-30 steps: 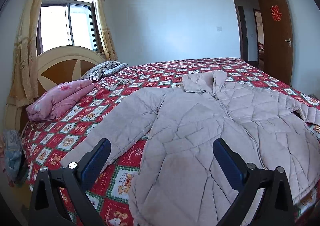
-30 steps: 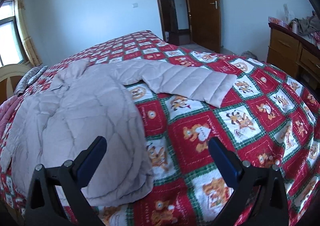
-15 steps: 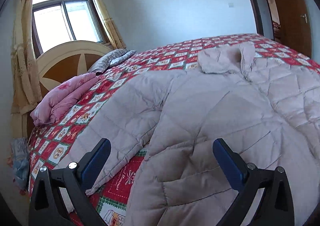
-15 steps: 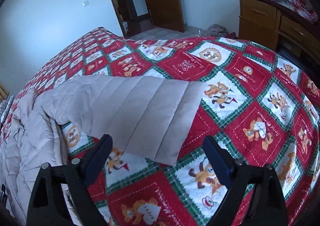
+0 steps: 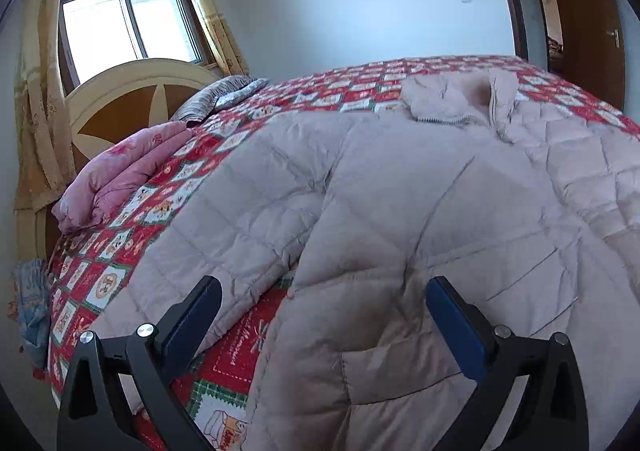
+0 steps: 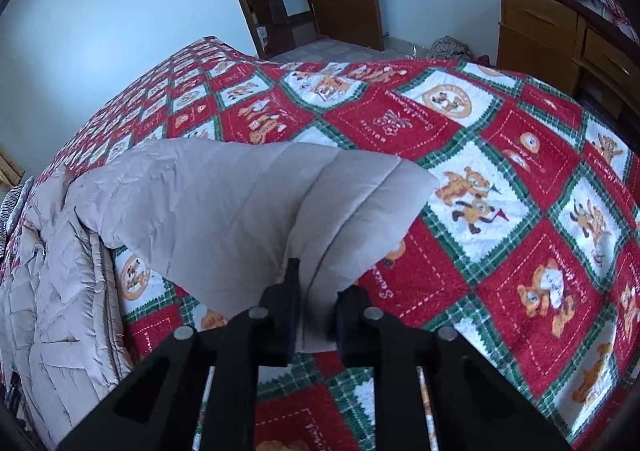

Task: Fold large clothes
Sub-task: 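Lift the sleeve with the right tool and fold it across the jacket body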

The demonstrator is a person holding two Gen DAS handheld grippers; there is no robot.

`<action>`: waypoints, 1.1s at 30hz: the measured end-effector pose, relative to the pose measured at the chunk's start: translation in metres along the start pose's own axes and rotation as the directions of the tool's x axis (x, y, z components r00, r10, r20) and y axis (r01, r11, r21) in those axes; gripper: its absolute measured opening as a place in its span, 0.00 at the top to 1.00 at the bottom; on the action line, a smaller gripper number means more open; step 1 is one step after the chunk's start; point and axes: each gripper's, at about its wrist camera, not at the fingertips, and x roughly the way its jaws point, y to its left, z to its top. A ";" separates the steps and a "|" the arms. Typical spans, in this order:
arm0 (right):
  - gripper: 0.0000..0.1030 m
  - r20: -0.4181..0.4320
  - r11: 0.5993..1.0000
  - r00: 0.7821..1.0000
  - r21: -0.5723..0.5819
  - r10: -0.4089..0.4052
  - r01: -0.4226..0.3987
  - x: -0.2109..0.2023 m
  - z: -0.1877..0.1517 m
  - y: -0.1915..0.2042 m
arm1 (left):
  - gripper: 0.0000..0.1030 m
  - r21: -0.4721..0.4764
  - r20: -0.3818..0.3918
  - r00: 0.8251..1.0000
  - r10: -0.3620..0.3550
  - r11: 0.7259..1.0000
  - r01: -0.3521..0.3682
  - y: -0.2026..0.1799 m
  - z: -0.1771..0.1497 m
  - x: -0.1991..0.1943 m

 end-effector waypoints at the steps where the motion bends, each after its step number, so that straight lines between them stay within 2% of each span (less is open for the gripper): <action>1: 0.86 0.011 1.000 1.000 -0.001 -0.003 0.003 -0.003 0.003 -0.001 | 0.01 -0.007 0.025 1.000 -0.006 1.000 0.006 0.000 0.007 -0.007; 4: 0.88 0.048 1.000 0.999 0.000 -0.012 0.012 -0.015 0.017 -0.003 | 0.01 -0.020 0.063 0.997 -0.039 0.999 0.040 -0.001 0.027 -0.017; 7: 0.88 0.103 0.999 0.994 -0.035 -0.031 0.034 -0.032 0.030 0.007 | 0.01 -0.008 0.066 0.998 -0.017 1.000 0.018 -0.008 0.034 -0.007; 12: 0.89 0.197 0.982 0.980 -0.175 -0.029 0.064 -0.058 0.039 0.054 | 0.01 -0.006 0.006 1.000 0.006 1.000 -0.006 -0.018 0.030 0.024; 16: 0.89 0.246 0.956 0.969 -0.286 0.012 0.061 -0.072 0.041 0.099 | 0.01 -0.010 -0.020 1.000 -0.003 1.000 0.003 -0.019 0.026 0.033; 22: 0.89 0.251 0.916 0.964 -0.400 0.086 0.023 -0.069 0.037 0.157 | 0.01 -0.017 -0.016 1.000 -0.018 1.000 0.017 -0.010 0.029 0.032; 33: 0.89 0.194 0.836 0.963 -0.547 0.188 -0.053 -0.044 0.012 0.255 | 0.01 -0.055 -0.006 0.999 0.047 0.997 -0.048 0.002 0.053 0.051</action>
